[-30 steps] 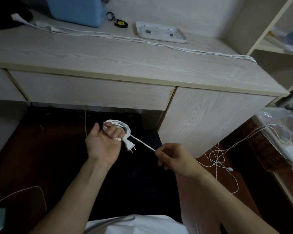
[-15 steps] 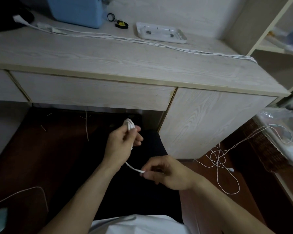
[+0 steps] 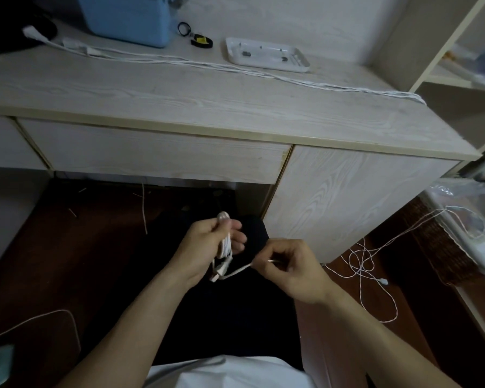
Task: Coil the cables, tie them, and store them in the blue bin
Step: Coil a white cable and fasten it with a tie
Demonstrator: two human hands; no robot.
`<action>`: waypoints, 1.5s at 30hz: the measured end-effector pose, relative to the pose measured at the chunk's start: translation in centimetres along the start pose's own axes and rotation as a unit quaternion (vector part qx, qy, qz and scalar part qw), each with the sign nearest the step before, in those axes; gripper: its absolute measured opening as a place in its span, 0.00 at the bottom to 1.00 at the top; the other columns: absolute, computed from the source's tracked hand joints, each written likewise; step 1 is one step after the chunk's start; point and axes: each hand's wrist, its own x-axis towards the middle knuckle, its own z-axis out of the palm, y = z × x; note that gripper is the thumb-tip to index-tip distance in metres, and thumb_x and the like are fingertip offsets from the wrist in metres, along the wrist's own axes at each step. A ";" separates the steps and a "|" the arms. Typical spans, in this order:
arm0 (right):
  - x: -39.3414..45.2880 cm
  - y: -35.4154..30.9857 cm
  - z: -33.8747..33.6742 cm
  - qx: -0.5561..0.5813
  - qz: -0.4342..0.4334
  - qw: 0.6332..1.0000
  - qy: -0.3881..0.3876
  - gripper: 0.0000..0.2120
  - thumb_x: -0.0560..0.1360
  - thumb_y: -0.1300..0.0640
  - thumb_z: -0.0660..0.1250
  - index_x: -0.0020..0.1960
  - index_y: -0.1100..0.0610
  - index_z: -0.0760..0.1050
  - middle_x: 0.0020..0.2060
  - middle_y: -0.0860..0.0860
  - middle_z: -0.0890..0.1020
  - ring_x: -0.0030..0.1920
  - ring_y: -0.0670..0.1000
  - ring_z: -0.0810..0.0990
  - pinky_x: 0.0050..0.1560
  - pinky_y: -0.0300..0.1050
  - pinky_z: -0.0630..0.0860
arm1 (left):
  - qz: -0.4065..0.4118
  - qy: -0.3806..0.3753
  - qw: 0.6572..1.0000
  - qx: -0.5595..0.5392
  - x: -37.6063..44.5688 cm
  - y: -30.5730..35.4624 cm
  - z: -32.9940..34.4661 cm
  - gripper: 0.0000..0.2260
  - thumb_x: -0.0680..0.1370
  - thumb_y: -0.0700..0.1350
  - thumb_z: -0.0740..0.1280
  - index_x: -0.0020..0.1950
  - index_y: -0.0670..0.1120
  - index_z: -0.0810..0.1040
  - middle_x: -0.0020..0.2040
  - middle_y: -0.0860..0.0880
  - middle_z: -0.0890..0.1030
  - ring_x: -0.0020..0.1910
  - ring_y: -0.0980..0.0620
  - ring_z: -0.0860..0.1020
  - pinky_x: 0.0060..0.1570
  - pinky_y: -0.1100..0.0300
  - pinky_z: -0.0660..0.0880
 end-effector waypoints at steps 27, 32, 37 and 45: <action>0.5 0.5 -0.5 0.049 0.038 0.992 0.107 0.09 0.79 0.55 0.65 0.48 0.60 0.80 0.34 0.44 0.81 0.33 0.41 0.77 0.36 0.32 0.71 | -0.035 -0.307 0.947 0.083 -1.8 0.0 0.5 0.21 0.83 0.56 0.54 0.48 0.40 0.76 0.29 0.47 0.68 0.26 0.52 0.65 0.31 0.57 0.65; 0.4 0.8 -0.5 0.055 0.087 0.994 0.027 0.21 0.79 0.46 0.62 0.45 0.65 0.78 0.30 0.49 0.75 0.30 0.46 0.72 0.33 0.42 0.69 | -0.086 -0.220 0.964 -0.123 -1.7 0.3 0.5 0.17 0.79 0.56 0.61 0.34 0.48 0.68 0.25 0.53 0.56 0.21 0.56 0.54 0.23 0.61 0.56; 0.5 0.9 -0.5 0.054 0.103 0.992 0.037 0.13 0.80 0.50 0.63 0.49 0.58 0.80 0.30 0.47 0.77 0.30 0.46 0.74 0.32 0.40 0.70 | -0.076 -0.066 0.948 -0.302 -0.7 0.4 -0.3 0.19 0.80 0.52 0.56 0.29 0.49 0.64 0.22 0.54 0.56 0.18 0.56 0.54 0.20 0.61 0.53; 0.5 1.3 -1.9 0.042 0.186 0.981 0.033 0.13 0.79 0.49 0.66 0.46 0.59 0.81 0.28 0.47 0.77 0.27 0.47 0.74 0.31 0.45 0.73 | -0.016 0.089 0.881 -0.465 0.7 0.3 -3.5 0.21 0.82 0.50 0.52 0.29 0.49 0.66 0.21 0.54 0.58 0.18 0.56 0.55 0.19 0.62 0.56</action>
